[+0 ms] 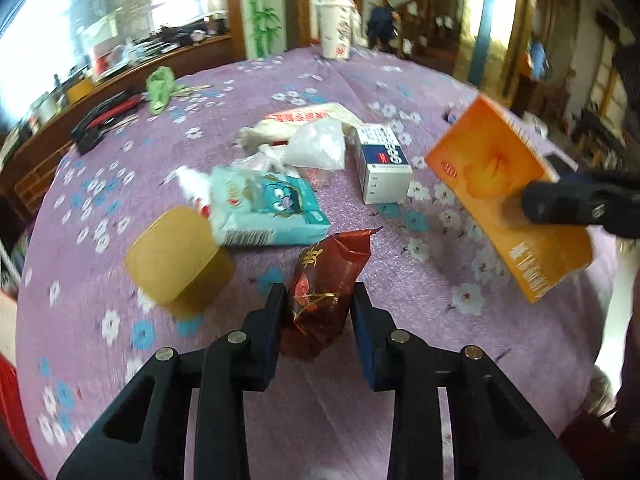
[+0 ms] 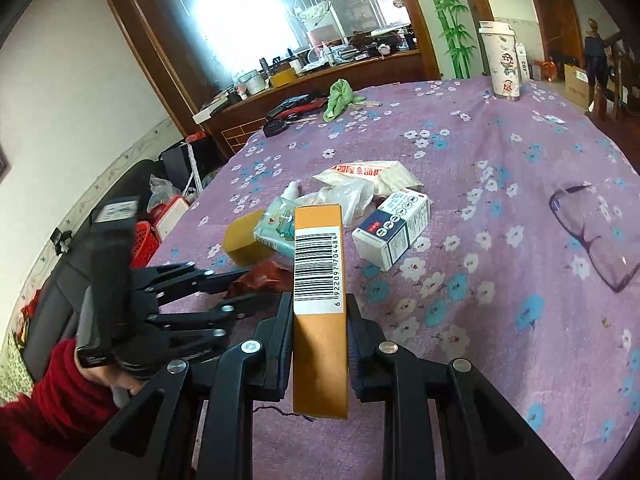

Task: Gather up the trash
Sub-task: 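Grasp the red-brown snack wrapper with the left tool while the right tool holds the orange box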

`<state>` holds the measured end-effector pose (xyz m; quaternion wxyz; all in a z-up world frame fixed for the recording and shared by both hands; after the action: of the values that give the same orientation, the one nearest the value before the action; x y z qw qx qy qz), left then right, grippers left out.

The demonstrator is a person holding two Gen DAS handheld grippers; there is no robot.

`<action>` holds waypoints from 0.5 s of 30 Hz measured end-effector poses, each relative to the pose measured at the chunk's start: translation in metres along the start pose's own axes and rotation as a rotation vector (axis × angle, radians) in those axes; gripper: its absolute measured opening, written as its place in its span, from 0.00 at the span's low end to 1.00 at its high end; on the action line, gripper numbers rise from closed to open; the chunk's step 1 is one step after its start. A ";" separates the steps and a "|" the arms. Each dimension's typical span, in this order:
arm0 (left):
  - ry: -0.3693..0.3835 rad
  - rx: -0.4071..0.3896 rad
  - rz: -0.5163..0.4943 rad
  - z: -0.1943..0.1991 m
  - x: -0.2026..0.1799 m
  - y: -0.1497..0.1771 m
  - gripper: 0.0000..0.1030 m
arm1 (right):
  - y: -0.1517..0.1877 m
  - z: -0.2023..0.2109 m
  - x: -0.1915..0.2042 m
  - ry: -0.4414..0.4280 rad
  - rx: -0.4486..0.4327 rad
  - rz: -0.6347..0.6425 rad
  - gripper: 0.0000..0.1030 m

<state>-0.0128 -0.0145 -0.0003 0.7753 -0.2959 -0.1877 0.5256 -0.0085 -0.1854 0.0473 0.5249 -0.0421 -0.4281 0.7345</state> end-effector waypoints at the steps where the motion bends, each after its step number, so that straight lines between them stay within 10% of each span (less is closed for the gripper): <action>1: 0.004 -0.010 0.024 0.005 0.001 0.002 0.30 | 0.002 -0.001 0.002 0.008 -0.003 -0.001 0.23; 15: -0.082 -0.201 0.248 0.077 0.035 0.039 0.30 | 0.018 -0.026 0.055 -0.003 0.017 0.041 0.24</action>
<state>-0.0731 0.0490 0.0314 0.6627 -0.3709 -0.2328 0.6075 -0.0328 -0.1276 0.0404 0.5092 -0.0451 -0.4217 0.7489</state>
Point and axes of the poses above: each gripper's, at about its wrist camera, not at the fingertips, and z roughly against the way its jaws point, x to its left, y to its underside, the point moved 4 cm from there along -z, roughly the way its jaws point, and after that the axes turned 2 degrees about -x, right-handed, at the moved point
